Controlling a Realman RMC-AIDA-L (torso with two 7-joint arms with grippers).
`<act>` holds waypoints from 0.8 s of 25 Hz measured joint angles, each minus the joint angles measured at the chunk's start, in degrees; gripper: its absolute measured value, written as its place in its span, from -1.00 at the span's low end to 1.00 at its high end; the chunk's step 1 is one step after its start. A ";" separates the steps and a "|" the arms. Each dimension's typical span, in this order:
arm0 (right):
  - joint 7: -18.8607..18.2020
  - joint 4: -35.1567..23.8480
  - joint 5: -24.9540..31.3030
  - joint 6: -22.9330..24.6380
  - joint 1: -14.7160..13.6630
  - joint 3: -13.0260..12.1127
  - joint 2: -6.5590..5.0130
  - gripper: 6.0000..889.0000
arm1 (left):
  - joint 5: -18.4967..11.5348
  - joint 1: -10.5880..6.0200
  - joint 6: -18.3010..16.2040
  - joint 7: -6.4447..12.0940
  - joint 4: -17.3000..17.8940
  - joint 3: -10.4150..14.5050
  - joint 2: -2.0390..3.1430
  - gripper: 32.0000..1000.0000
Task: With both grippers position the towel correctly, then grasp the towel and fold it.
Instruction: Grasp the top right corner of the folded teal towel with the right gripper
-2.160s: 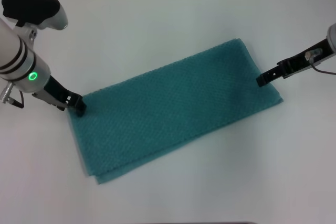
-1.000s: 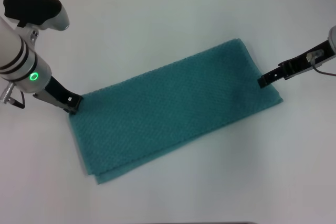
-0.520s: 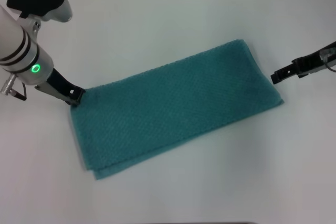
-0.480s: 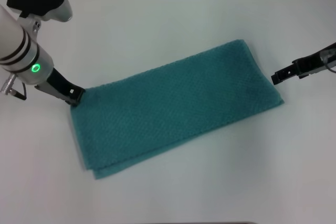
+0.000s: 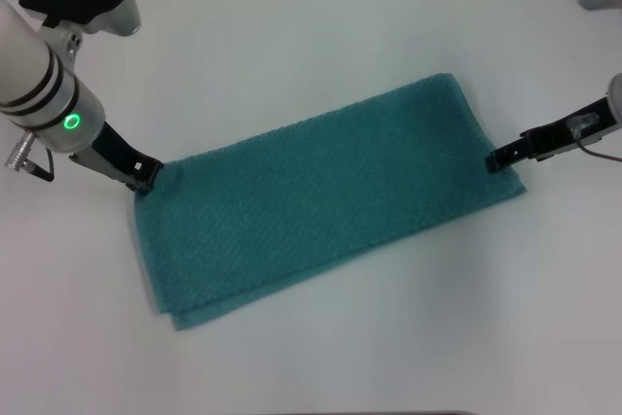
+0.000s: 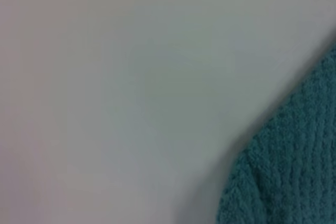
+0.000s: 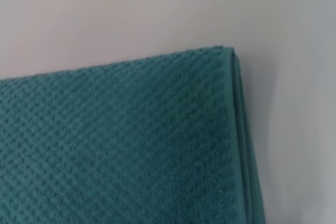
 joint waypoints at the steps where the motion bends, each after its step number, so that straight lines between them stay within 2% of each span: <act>1: 0.00 0.04 0.00 -0.31 0.00 -0.03 0.20 0.70 | 0.00 0.00 0.02 0.00 0.00 0.00 0.00 -0.97; 11: -0.13 1.54 0.01 -2.80 0.05 -0.76 0.68 0.69 | 0.00 -0.27 0.03 0.00 0.10 0.00 -0.07 -0.97; 20: -0.23 1.65 0.08 -4.81 -0.23 -0.83 1.83 0.68 | 0.00 -0.55 -0.04 0.00 0.10 0.00 -0.08 -0.98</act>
